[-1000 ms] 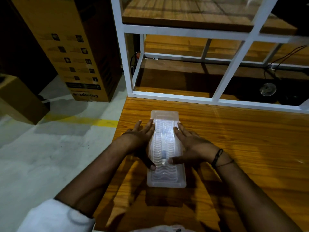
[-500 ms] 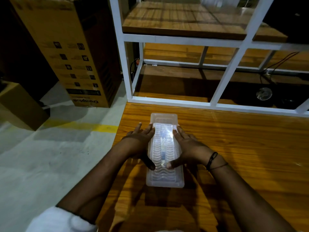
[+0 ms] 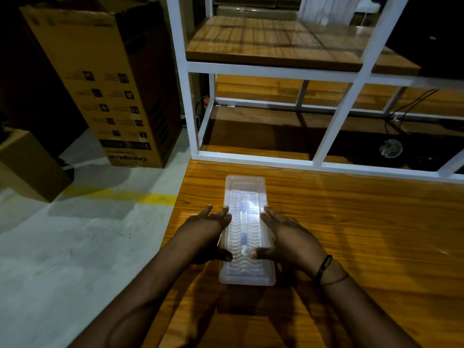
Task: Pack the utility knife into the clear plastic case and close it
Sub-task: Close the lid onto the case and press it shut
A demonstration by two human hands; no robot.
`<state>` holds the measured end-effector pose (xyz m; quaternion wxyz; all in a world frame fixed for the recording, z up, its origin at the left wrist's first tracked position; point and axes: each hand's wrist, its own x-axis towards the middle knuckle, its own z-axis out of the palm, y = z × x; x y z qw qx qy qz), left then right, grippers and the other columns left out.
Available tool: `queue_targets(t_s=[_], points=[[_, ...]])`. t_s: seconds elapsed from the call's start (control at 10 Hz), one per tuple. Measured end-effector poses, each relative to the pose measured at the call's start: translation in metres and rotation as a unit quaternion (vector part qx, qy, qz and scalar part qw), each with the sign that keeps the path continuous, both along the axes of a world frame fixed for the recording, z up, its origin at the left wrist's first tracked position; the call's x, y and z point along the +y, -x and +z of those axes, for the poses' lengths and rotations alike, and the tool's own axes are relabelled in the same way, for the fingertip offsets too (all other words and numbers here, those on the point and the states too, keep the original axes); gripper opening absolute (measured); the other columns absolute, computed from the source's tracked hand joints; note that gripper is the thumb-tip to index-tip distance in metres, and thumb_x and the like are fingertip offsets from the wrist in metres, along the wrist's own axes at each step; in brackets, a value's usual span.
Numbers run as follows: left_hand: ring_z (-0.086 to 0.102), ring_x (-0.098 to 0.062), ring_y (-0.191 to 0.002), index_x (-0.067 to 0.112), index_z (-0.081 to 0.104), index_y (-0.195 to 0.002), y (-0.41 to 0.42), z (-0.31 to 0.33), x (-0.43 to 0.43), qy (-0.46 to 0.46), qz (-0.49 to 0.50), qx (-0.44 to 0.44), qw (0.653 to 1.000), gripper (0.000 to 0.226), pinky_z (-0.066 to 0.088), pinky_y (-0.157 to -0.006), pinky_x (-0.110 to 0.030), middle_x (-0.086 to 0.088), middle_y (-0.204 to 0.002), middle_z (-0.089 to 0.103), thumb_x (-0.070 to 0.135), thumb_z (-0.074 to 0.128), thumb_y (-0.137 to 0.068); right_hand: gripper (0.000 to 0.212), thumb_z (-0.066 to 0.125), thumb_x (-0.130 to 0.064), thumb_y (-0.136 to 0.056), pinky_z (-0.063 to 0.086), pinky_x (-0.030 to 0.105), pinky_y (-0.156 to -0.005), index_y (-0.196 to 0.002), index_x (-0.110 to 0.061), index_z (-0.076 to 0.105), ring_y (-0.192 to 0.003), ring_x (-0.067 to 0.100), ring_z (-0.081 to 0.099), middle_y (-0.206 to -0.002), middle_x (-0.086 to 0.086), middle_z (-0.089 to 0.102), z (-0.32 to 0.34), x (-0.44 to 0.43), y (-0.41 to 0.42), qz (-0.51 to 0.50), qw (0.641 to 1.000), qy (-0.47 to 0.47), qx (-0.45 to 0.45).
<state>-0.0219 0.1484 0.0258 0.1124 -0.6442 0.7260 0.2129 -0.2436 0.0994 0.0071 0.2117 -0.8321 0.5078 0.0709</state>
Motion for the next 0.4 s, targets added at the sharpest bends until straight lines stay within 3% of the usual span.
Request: queue_targets(t_s=[0.2, 0.4], points=[[-0.006, -0.027, -0.161, 0.026, 0.011, -0.165, 0.000, 0.001, 0.000, 0.001, 0.004, -0.001, 1.000, 0.111, 0.020, -0.126, -0.050, 0.011, -0.174, -0.005, 0.057, 0.076, -0.082, 0.110, 0.060, -0.079, -0.074, 0.029, 0.043, -0.120, -0.159, -0.031, 0.011, -0.152, 0.029, 0.018, -0.170, -0.012, 0.000, 0.007, 0.005, 0.001, 0.007, 1.000, 0.008, 0.006], [-0.002, -0.028, -0.161, 0.027, 0.008, -0.165, 0.001, 0.007, 0.010, 0.052, 0.044, 0.032, 0.997, 0.104, 0.022, -0.127, -0.049, 0.006, -0.174, -0.004, 0.066, 0.065, -0.087, 0.092, 0.049, -0.073, -0.086, 0.024, 0.044, -0.122, -0.159, -0.031, 0.012, -0.153, 0.025, 0.011, -0.170, -0.011, 0.006, 0.004, 0.011, -0.004, -0.026, 0.995, 0.080, -0.046]])
